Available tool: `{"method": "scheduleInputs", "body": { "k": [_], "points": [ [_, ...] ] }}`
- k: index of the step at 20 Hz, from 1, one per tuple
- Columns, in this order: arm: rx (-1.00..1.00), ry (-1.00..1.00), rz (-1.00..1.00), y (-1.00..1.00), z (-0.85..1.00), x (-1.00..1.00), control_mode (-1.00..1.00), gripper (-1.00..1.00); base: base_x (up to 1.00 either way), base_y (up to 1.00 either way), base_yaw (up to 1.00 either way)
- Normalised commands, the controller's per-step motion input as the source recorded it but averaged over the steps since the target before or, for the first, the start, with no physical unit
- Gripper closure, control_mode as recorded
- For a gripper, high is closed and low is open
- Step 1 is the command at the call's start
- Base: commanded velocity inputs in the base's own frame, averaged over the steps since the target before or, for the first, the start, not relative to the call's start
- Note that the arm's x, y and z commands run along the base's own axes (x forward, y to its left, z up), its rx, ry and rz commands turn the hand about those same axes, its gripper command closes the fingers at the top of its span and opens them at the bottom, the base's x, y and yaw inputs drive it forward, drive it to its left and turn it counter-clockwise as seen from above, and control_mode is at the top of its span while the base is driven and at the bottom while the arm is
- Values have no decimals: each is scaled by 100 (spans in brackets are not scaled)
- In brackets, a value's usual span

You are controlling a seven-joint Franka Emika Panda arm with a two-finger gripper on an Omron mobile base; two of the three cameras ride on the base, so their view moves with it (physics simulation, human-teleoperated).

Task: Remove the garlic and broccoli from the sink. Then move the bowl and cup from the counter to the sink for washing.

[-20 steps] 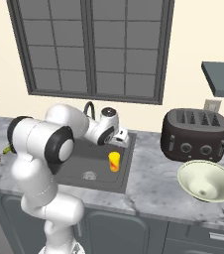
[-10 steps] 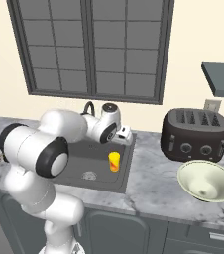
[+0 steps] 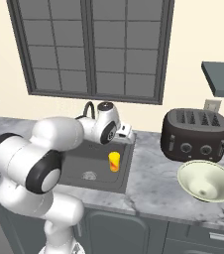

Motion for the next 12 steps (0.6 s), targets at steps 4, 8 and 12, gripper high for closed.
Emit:
{"method": "scheduleInputs", "body": {
  "k": [4,8,12],
  "points": [
    [-14,0,0,-19,13,-22,-100,-100,0,0,0],
    [-11,0,-3,-19,14,-25,-100,-100,0,0,0],
    [-8,1,-11,-16,16,-31,-100,-100,0,0,0]
  ]
}}
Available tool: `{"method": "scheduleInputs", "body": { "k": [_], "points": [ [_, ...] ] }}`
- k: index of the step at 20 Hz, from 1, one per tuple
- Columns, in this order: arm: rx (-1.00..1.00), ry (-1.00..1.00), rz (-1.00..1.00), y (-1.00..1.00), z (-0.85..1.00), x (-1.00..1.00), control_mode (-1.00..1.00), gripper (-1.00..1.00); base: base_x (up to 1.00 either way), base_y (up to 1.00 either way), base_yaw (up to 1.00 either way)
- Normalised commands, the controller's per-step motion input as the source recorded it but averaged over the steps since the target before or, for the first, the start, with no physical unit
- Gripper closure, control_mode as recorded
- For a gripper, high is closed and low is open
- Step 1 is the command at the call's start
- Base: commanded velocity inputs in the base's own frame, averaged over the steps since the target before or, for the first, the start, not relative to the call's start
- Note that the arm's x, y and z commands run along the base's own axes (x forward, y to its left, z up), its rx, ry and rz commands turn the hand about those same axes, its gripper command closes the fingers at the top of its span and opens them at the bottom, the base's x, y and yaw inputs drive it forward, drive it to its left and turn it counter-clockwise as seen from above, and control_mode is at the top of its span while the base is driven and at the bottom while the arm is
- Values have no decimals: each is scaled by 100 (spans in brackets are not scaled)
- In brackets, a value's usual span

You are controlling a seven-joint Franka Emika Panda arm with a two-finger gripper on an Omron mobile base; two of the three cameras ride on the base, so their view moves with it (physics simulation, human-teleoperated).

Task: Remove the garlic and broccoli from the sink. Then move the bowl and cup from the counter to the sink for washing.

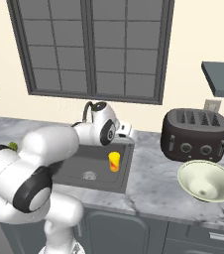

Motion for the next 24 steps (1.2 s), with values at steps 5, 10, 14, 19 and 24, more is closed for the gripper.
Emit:
{"method": "scheduleInputs", "body": {
  "k": [5,10,14,19,24],
  "points": [
    [-2,7,-22,-12,19,-35,-100,-100,0,0,0],
    [-8,10,-14,-13,21,-27,-100,-100,0,0,0],
    [-4,18,-12,-26,11,-15,-100,-100,0,0,0],
    [-4,10,-4,-28,2,-17,-100,-100,0,0,0],
    [-6,6,0,-26,2,-19,-100,-100,0,0,0]
  ]
}}
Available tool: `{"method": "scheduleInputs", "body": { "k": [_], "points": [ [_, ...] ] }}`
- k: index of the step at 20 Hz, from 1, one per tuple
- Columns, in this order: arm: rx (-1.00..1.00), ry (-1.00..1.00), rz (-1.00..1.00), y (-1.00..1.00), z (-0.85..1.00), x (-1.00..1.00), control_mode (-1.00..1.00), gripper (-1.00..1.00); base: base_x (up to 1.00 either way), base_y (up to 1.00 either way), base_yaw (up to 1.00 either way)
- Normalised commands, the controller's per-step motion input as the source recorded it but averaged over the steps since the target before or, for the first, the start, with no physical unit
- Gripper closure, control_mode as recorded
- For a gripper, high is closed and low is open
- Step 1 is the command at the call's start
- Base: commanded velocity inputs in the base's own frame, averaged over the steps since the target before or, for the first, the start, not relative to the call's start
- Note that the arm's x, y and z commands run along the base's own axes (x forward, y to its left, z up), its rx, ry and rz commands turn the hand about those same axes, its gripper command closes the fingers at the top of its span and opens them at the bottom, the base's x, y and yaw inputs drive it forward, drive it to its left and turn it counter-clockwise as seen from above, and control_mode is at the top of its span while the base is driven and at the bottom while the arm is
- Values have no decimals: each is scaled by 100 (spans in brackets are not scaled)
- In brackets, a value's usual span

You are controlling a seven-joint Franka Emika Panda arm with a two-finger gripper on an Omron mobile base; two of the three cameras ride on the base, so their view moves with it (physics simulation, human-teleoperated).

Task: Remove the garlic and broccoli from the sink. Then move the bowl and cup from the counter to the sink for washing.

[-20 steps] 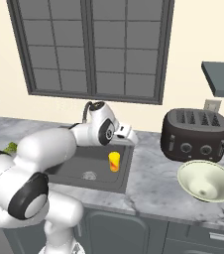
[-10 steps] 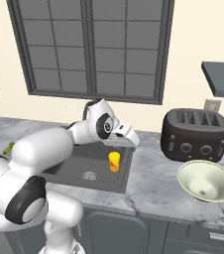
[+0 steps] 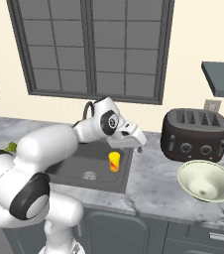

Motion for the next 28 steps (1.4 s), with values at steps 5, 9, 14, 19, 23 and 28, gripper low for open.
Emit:
{"method": "scheduleInputs", "body": {
  "k": [5,9,14,19,23,28],
  "points": [
    [-7,1,0,-26,0,-23,-100,-100,0,0,0],
    [-5,0,0,-23,0,-22,-100,-100,0,0,0],
    [-2,0,3,-22,0,-26,-100,-100,0,0,0],
    [0,1,4,-21,0,-18,-100,-100,0,0,0],
    [-3,3,7,-23,0,-6,-100,-100,0,0,0],
    [-6,9,13,-28,0,0,-100,-100,0,0,0]
  ]
}}
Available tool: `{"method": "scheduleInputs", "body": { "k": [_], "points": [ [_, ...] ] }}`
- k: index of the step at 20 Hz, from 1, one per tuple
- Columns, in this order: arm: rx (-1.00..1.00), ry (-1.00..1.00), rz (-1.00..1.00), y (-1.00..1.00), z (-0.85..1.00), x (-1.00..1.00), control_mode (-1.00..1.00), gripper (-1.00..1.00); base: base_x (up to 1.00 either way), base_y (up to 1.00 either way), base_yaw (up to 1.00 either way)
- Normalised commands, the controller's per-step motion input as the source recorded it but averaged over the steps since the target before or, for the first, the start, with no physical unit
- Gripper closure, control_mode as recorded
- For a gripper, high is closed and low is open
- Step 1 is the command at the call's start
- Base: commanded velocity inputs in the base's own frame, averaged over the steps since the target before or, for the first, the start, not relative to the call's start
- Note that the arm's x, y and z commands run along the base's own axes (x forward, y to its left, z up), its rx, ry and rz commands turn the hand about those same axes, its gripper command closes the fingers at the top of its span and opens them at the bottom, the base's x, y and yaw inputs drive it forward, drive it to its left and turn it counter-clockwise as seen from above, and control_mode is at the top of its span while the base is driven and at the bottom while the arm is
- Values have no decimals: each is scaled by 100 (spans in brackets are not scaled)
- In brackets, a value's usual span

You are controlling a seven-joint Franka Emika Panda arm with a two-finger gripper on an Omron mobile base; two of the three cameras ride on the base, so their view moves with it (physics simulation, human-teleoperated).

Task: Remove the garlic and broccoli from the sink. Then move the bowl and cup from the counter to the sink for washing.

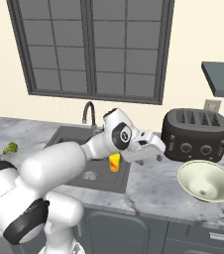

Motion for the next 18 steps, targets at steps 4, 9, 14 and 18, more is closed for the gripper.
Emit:
{"method": "scheduleInputs", "body": {
  "k": [4,9,14,18],
  "points": [
    [-3,10,10,-25,-1,-1,-100,-100,0,0,0],
    [-1,11,5,-19,-1,-3,-100,-100,0,0,0],
    [0,13,2,-17,-1,0,-100,-100,0,0,0],
    [0,7,3,-19,-6,-1,-100,-100,0,0,0]
  ]
}}
